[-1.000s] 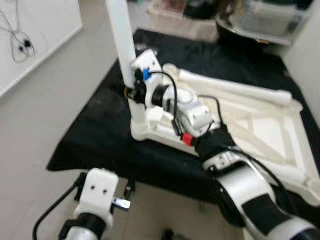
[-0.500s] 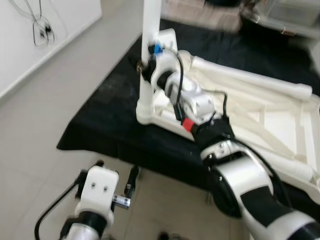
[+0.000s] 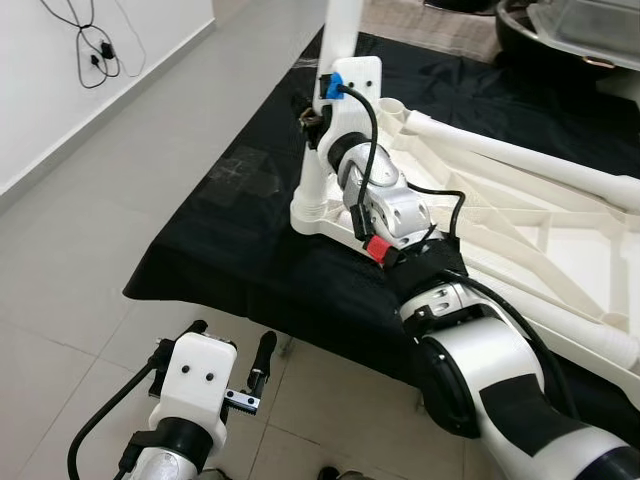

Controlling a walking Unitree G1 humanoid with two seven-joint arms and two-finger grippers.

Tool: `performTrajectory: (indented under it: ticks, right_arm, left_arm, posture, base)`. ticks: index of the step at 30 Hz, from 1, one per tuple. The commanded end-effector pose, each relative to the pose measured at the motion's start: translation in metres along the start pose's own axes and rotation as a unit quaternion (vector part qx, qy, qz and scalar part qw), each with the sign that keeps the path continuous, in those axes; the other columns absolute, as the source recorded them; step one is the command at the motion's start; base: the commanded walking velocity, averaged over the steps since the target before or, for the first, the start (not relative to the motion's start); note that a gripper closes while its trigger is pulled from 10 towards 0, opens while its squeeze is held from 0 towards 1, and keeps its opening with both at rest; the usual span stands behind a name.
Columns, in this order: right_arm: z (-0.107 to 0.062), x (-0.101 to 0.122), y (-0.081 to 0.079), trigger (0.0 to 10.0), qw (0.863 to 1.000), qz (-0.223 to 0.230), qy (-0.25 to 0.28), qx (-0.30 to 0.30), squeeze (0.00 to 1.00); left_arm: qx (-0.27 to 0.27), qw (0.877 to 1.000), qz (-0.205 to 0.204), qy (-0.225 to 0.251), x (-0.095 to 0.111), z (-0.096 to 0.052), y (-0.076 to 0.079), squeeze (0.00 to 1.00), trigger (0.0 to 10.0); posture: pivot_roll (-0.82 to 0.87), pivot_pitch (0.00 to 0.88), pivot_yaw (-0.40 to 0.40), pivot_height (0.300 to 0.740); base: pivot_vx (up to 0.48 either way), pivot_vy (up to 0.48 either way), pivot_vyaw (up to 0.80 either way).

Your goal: Building children table

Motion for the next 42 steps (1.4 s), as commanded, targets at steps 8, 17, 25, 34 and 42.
performTrajectory:
  ticks: [8, 17, 25, 34, 42]
  right_arm:
    - [-0.025, -0.077, 0.034, 10.0, 0.982, -0.026, -0.134, -0.131, 0.0]
    - [-0.035, -0.081, 0.039, 10.0, 0.964, -0.027, -0.155, -0.213, 0.0]
    - [-0.048, -0.077, 0.049, 10.0, 0.94, -0.007, -0.142, -0.311, 0.0]
    - [-0.077, -0.082, 0.079, 10.0, 0.86, -0.059, -0.182, -0.473, 0.0]
    - [-0.089, -0.081, 0.102, 10.0, 0.812, -0.059, -0.191, -0.549, 0.0]
  left_arm:
    - [-0.005, 1.0, 0.007, -0.009, -0.004, 0.002, -0.002, 0.0, 10.0]
    - [-0.001, 1.0, 0.013, -0.003, -0.002, 0.006, -0.006, 0.0, 10.0]
    - [0.0, 1.0, 0.015, -0.001, -0.001, 0.007, -0.008, 0.0, 10.0]
    - [-0.004, 1.0, 0.018, 0.004, 0.0, 0.01, -0.008, 0.0, 10.0]
    - [-0.006, 1.0, 0.018, 0.006, 0.001, 0.012, -0.007, 0.0, 10.0]
  posture:
    - [0.09, 0.267, -0.093, 0.74]
    - [0.09, 0.267, -0.092, 0.74]
    - [0.09, 0.264, -0.092, 0.74]
    - [0.1, 0.253, -0.087, 0.74]
    - [0.11, 0.244, -0.087, 0.74]
  base:
    - [0.0, 0.0, 0.0]
    - [0.0, 0.0, 0.0]
    - [0.0, 0.0, 0.0]
    - [0.0, 0.0, 0.0]
    - [0.0, 0.0, 0.0]
Point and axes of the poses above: a point about 5 cm out from each wrist's last joint towards the gripper, its own z axis pointing out of the wrist towards the gripper, its own x axis along the axis of the wrist's last joint, y = z × x, the point moved 4 cm from there along z, pointing out of the wrist towards the gripper, and after that the axes turned 6 degrees about -z, right-handed, at the moved point
